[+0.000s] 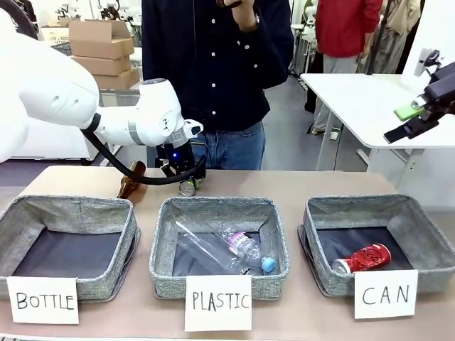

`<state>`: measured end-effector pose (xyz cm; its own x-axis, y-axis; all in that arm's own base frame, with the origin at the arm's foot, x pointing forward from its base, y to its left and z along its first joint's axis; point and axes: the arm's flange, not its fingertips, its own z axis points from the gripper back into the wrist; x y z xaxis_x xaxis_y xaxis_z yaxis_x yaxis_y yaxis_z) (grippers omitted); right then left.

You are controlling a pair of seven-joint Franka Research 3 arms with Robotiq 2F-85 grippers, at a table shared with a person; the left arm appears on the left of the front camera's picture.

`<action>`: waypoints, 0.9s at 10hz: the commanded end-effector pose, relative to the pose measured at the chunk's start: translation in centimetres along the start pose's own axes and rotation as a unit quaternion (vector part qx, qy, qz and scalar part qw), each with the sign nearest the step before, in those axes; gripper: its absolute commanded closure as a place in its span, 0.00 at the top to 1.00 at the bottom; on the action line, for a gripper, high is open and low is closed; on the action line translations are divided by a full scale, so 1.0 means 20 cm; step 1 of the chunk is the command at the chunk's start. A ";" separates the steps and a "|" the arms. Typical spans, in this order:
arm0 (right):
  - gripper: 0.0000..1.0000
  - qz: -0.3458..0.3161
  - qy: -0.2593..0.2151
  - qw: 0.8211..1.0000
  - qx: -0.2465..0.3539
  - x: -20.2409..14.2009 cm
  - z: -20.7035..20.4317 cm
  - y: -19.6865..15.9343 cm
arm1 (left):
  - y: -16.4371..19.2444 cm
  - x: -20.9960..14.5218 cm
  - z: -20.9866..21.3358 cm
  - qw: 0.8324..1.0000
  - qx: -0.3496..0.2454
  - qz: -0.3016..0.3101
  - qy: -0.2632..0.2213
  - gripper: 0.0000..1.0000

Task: Sort the can waste into the basket.
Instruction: Pick up the can waste from the table and place it in the right Fabric basket.

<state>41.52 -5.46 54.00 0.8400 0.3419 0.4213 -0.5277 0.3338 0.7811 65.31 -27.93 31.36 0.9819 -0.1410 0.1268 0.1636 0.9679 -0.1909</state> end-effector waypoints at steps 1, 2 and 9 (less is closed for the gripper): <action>1.00 0.010 0.001 1.000 0.000 -0.01 0.01 0.00 | 0.01 0.00 0.01 1.000 0.019 0.006 -0.005 0.00; 1.00 0.010 0.001 1.000 0.000 -0.01 0.01 0.00 | 0.02 0.00 0.02 1.000 0.017 0.009 -0.006 0.00; 1.00 0.010 0.001 1.000 0.000 -0.01 0.01 0.00 | 0.33 -0.43 1.01 0.986 -0.163 -0.040 -0.010 0.00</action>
<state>41.52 -5.50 54.03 0.8400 0.3411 0.4219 -0.5279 0.3342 0.7808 60.31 -19.89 47.85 0.9673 -0.1586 0.1977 0.2299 0.8776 -0.4207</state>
